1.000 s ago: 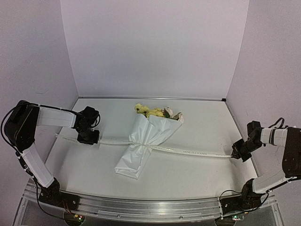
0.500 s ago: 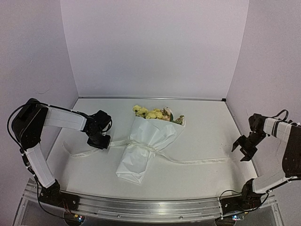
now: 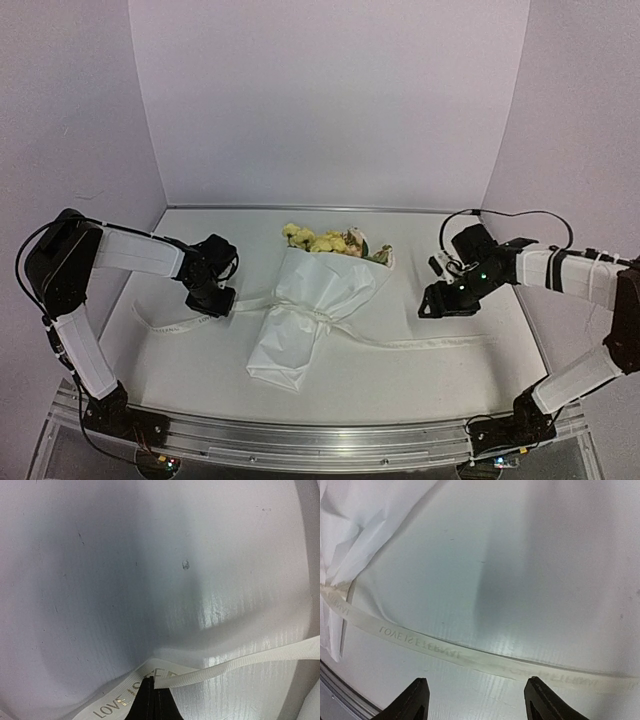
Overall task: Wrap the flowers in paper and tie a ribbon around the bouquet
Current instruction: Tie the ribbon around the folded bouquet.
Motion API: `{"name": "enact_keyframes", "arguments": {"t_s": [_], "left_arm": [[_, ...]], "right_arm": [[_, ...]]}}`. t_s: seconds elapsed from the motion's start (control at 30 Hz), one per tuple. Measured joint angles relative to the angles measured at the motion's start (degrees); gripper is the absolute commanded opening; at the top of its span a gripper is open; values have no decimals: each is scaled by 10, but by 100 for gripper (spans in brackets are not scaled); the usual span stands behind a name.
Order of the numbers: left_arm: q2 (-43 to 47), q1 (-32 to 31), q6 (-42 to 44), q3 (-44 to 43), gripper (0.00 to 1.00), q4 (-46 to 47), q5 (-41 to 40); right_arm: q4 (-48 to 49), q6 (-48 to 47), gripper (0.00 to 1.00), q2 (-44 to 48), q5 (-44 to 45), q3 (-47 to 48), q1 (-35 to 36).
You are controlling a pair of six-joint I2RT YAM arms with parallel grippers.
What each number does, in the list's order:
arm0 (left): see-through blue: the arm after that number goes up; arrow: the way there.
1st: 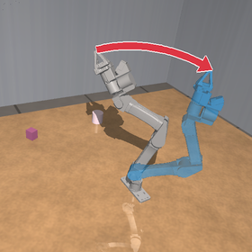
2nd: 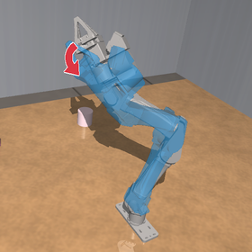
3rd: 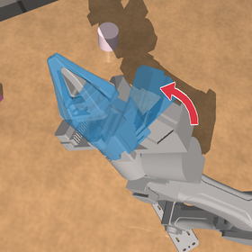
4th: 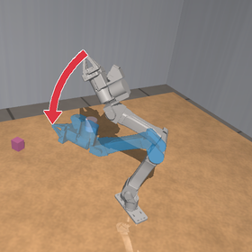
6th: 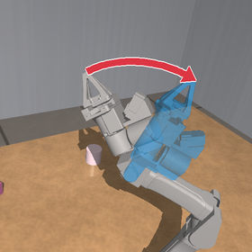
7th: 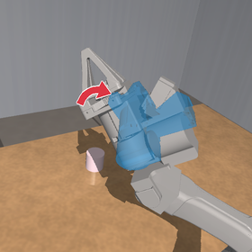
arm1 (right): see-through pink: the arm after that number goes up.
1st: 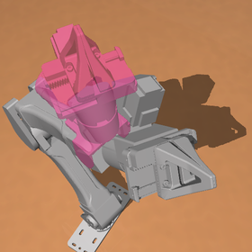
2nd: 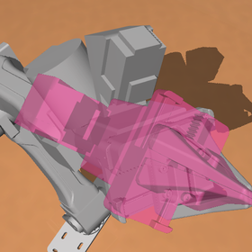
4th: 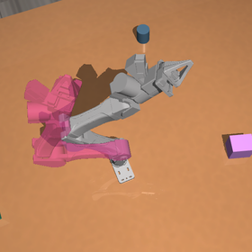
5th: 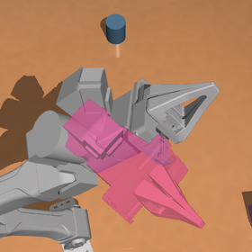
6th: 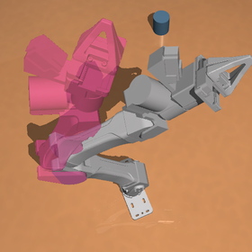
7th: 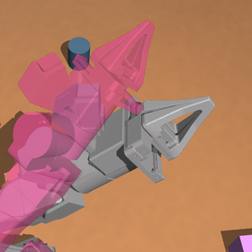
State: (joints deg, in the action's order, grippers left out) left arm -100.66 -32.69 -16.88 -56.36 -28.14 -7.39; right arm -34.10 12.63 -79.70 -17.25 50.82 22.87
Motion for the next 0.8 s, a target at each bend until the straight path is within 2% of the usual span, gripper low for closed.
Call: {"name": "enact_keyframes", "arguments": {"t_s": [0.17, 0.43, 0.8], "left_arm": [[0, 0, 4, 0, 0, 0, 2], [0, 0, 6, 0, 0, 0, 3], [0, 0, 7, -1, 0, 0, 3]], "right_arm": [[24, -76, 67, -61, 4, 36, 106], [40, -161, 67, -173, 89, 129, 257], [45, -171, 65, -295, 213, 240, 318]]}}
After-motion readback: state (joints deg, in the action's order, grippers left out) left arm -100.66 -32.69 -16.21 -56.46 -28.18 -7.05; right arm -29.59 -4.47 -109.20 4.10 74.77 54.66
